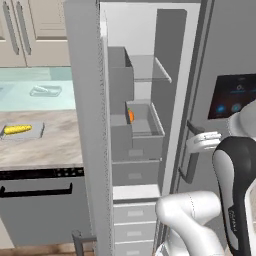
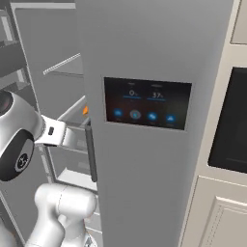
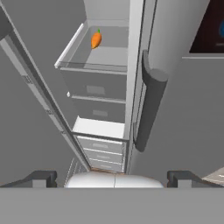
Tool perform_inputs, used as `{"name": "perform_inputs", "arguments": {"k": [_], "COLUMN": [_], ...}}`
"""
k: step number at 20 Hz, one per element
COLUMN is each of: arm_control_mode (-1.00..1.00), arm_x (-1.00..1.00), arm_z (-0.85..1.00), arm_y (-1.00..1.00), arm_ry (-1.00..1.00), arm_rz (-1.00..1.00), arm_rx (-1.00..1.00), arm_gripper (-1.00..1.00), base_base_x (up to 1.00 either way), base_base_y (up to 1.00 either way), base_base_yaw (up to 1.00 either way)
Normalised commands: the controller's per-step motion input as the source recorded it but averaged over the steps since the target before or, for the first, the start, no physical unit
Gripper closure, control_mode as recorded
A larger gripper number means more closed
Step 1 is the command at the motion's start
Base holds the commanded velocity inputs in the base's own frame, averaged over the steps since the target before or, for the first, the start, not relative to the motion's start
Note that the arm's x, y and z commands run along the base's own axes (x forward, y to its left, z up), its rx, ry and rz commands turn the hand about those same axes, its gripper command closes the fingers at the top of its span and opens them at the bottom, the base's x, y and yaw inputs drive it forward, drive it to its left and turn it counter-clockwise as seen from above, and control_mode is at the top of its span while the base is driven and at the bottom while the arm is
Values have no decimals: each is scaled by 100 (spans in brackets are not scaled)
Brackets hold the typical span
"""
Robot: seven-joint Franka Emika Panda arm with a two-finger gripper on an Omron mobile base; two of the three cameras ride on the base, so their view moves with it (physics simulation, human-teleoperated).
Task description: Take the carrot and corn out of the freezer and place them in the tupperware container on the counter. Then put the tupperware containing the vegetables back in the freezer.
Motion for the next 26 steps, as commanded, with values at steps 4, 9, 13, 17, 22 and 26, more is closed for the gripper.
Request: {"name": "perform_inputs", "arguments": {"k": [4, 9, 13, 17, 22, 26], "arm_control_mode": [100, 100, 100, 100, 100, -100], "arm_x": [0, 0, 0, 0, 0, 0], "arm_z": [0, 0, 0, 0, 0, -1], "arm_y": [0, 0, 0, 0, 0, 5], "arm_ry": [0, 0, 0, 0, 0, -9], "arm_rz": [0, 0, 0, 0, 0, 1], "arm_rx": [0, 0, 0, 0, 0, 0], "arm_gripper": [-100, -100, -100, -100, -100, -100], "base_base_x": [37, 14, 0, 0, -2, 0], "base_base_y": [0, 3, 11, 11, 5, 3], "base_base_yaw": [6, 6, 3, 2, 1, 0]}}
